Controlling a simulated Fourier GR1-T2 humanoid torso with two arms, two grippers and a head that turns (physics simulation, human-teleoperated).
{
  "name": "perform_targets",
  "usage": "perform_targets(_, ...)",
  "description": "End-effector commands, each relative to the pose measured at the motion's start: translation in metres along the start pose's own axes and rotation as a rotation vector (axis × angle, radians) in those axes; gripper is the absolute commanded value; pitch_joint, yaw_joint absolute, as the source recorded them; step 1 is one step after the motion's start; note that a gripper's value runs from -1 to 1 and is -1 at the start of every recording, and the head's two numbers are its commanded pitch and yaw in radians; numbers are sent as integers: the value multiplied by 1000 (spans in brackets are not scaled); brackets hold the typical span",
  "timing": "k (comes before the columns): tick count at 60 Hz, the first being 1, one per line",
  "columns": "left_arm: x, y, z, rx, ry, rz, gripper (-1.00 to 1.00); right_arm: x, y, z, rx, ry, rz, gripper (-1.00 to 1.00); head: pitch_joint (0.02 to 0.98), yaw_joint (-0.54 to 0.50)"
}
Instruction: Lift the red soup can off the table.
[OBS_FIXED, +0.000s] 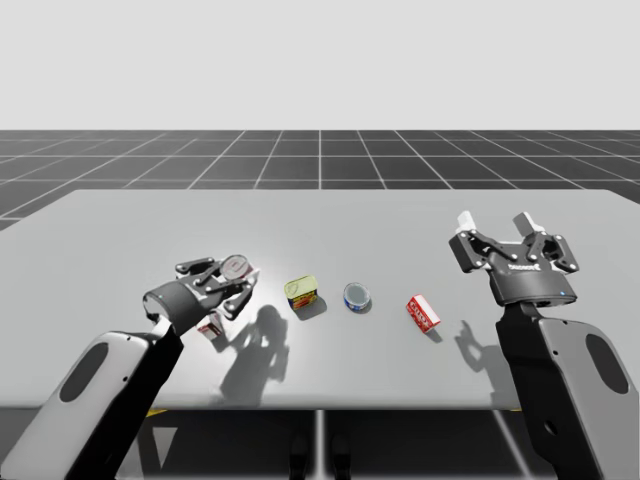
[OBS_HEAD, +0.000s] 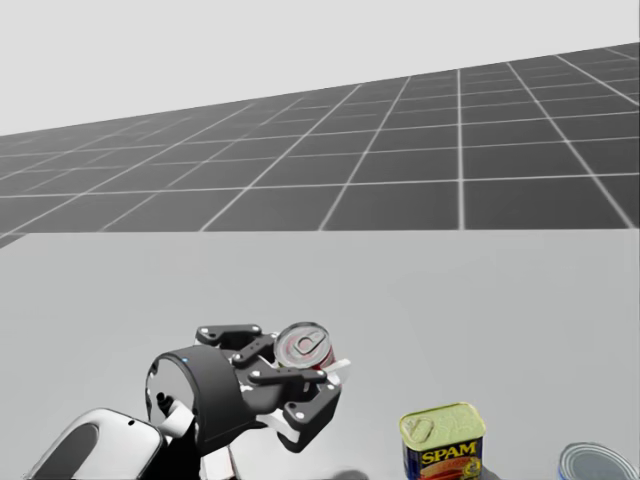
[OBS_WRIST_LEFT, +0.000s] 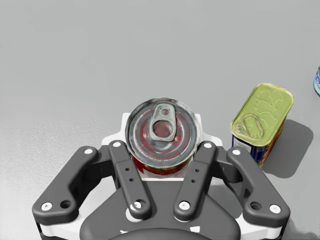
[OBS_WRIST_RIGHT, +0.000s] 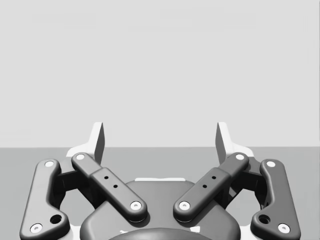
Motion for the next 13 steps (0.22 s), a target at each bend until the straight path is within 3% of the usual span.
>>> perform_targets(1, 55, -5, 11, -79, -49, -75, 1000, 0, -1, -1, 1, -2, 4, -1000, 471, 290)
perform_targets(8, 76, -2, 23, -53, -101, -93, 1000, 0, -2, -1, 7, -6, 11, -1000, 470, 287)
perform_targets(11, 85, 0, 28, -42, -124, -99, 1000, -1, -1, 0, 9, -17, 44, -1000, 469, 286)
perform_targets(13, 94, 1, 33, -27, -150, -107, 1000, -1, -2, 0, 13, -12, 28, -1000, 468, 285)
